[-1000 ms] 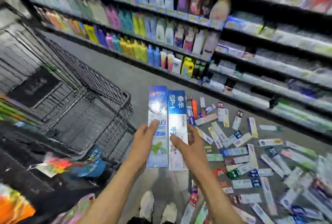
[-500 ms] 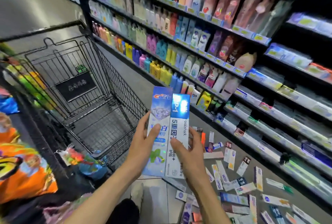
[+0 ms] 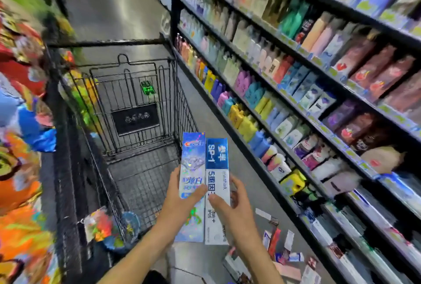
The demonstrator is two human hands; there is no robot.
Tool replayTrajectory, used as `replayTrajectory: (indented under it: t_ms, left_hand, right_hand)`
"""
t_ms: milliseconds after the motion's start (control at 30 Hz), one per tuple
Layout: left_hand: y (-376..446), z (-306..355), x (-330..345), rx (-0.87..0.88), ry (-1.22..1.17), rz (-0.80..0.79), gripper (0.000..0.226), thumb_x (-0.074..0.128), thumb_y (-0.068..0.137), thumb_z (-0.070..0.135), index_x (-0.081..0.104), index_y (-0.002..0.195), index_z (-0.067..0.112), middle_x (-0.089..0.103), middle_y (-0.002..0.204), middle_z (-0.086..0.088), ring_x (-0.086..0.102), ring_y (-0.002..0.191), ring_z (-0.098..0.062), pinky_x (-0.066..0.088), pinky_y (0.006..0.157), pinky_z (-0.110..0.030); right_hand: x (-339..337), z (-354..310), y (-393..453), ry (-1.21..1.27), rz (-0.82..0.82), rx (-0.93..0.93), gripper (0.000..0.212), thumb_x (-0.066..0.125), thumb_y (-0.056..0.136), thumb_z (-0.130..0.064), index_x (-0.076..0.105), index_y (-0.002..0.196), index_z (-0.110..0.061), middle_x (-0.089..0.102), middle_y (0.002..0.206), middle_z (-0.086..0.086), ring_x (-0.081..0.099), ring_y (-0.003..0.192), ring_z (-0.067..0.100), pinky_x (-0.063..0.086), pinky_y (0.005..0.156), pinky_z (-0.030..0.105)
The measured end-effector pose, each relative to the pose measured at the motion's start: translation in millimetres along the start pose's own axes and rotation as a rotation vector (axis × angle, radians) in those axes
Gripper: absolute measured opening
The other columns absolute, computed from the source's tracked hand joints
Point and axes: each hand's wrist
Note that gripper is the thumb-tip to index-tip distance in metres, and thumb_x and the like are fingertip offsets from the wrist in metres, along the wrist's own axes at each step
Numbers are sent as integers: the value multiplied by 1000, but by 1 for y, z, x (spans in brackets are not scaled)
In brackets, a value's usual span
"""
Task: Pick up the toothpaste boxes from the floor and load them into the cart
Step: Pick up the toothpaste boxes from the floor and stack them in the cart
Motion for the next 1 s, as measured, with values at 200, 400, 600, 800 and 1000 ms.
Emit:
replayTrajectory:
  t_ms: [200, 400, 600, 800, 1000]
  left_hand:
    - [60, 5, -43, -30, -4, 195, 59, 76, 84, 4, 47, 133, 18, 73, 108, 7, 71, 89, -2, 53, 64, -18]
    - [96, -1, -77, -127, 16, 372, 68, 87, 76, 15, 44, 126, 34, 69, 114, 9, 70, 92, 0, 55, 68, -18]
    - [136, -20, -97, -267, 160, 579, 58, 78, 87, 24, 37, 127, 20, 64, 113, 2, 68, 91, -12, 52, 52, -22]
    - [193, -60, -127, -340, 364, 710, 36, 74, 91, 21, 45, 113, 18, 64, 98, -2, 63, 75, -5, 50, 52, -22]
    - [248, -113, -175, -368, 524, 848, 35, 80, 83, 15, 56, 107, 7, 59, 91, -13, 57, 66, -18, 44, 50, -13]
  right_hand:
    - [47, 1, 81, -12, -196, 87, 54, 72, 88, -1, 52, 135, -18, 73, 120, 1, 68, 113, 19, 56, 88, 29]
    - [81, 10, 140, -38, -360, 177, 48, 67, 90, 3, 55, 129, -22, 75, 112, -2, 71, 103, 15, 57, 81, 26]
    - [105, 24, 203, -73, -450, 249, 49, 67, 92, -1, 50, 131, -25, 64, 121, -10, 65, 92, -15, 49, 72, 6]
    - [128, 59, 265, -88, -511, 342, 49, 65, 95, -5, 46, 133, -29, 59, 114, -17, 59, 79, -25, 44, 65, 0]
    - [164, 128, 309, -108, -506, 390, 51, 65, 95, -7, 45, 139, -25, 52, 113, -31, 53, 86, -31, 44, 71, -1]
Point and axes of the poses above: each hand's wrist, its own y-axis towards the middle knuckle, its own x-axis out of the palm, z = x × y
